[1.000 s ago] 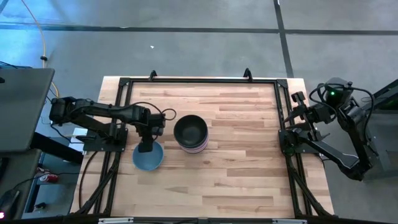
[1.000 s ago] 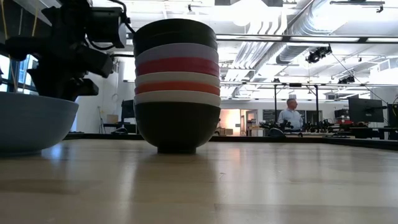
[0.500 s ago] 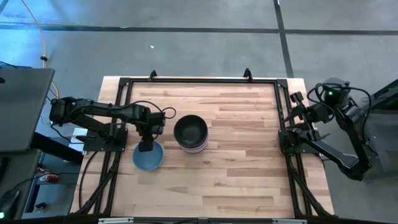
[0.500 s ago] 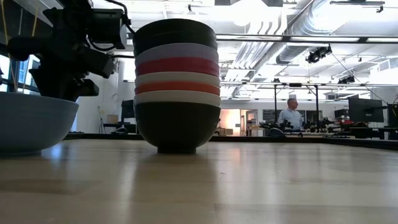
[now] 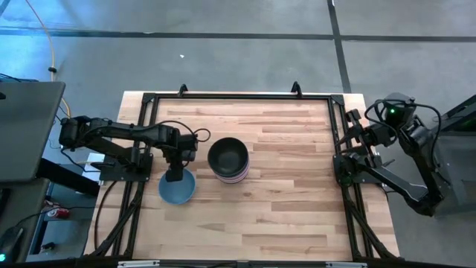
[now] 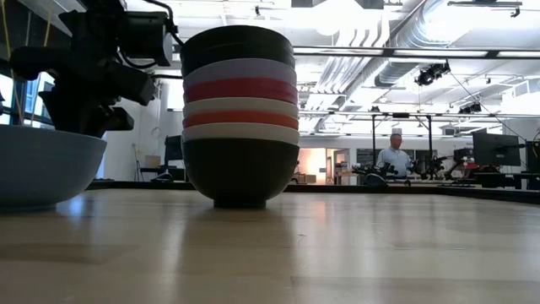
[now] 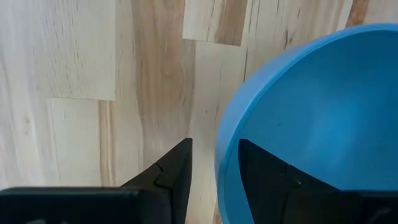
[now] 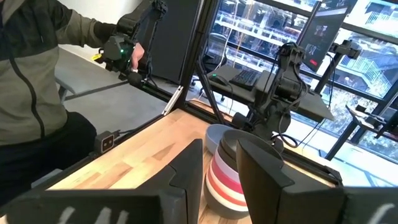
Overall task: Nest bowls inside each other
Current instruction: Stack the blue bowl on top of the black bowl
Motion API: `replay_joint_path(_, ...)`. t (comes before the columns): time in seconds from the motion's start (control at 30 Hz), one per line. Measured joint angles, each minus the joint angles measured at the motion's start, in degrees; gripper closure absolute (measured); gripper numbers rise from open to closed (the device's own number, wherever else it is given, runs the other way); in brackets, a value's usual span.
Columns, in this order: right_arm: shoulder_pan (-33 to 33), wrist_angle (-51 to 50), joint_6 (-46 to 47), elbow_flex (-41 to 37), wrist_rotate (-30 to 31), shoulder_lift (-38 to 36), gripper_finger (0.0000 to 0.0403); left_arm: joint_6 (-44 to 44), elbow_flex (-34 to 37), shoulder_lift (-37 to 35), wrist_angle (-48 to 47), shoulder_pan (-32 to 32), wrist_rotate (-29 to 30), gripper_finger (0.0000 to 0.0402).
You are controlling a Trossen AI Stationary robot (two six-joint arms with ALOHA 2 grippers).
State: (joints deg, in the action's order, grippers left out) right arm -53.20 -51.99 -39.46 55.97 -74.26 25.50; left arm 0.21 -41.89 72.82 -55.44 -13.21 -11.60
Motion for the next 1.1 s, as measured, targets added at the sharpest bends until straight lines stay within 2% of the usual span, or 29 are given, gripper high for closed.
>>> replay_joint_path(0.13, 0.0, 0.1, 0.0, 0.0, 0.0, 0.0, 0.0311, 0.0, -1.6, 0.0, -0.3, 0.0, 0.0, 0.0291)
replay_joint_path(0.33, 0.0, 0.0, 1.0, 0.0, 0.1, 0.0, 0.0311, 2.3, -4.3, 0.0, -1.2, 0.0, -0.3, 0.0348)
replay_joint_path(0.43, 0.0, -1.5, 0.9, 0.0, 0.1, 0.0, 0.0311, 2.4, -4.0, 0.0, -1.4, 0.0, -2.6, 0.0361)
replay_joint_path(0.53, 0.0, -2.3, 0.2, 0.0, 0.1, 0.0, 0.0311, 1.9, -3.5, 0.0, -1.5, 0.0, -3.2, 0.0351)
replay_joint_path(0.77, 0.0, -2.4, 0.0, 0.0, 0.1, 0.0, 0.0311, 1.0, -2.3, 0.0, -1.2, 0.0, -2.3, 0.0292)
replay_joint_path(0.87, 0.0, -2.6, 0.0, 0.0, 0.1, 0.0, 0.0311, 0.9, -2.1, 0.0, -1.1, 0.0, -1.4, 0.0279)
replay_joint_path(0.97, 0.0, -2.6, 0.0, 0.0, 0.1, 0.0, 0.0311, 1.0, -2.1, 0.0, -1.1, 0.0, -0.8, 0.0286)
replay_joint_path(1.1, 0.0, -2.6, 0.0, 0.0, 0.1, 0.0, 0.0311, 1.9, -2.1, 0.0, -0.9, 0.0, -0.3, 0.0324)
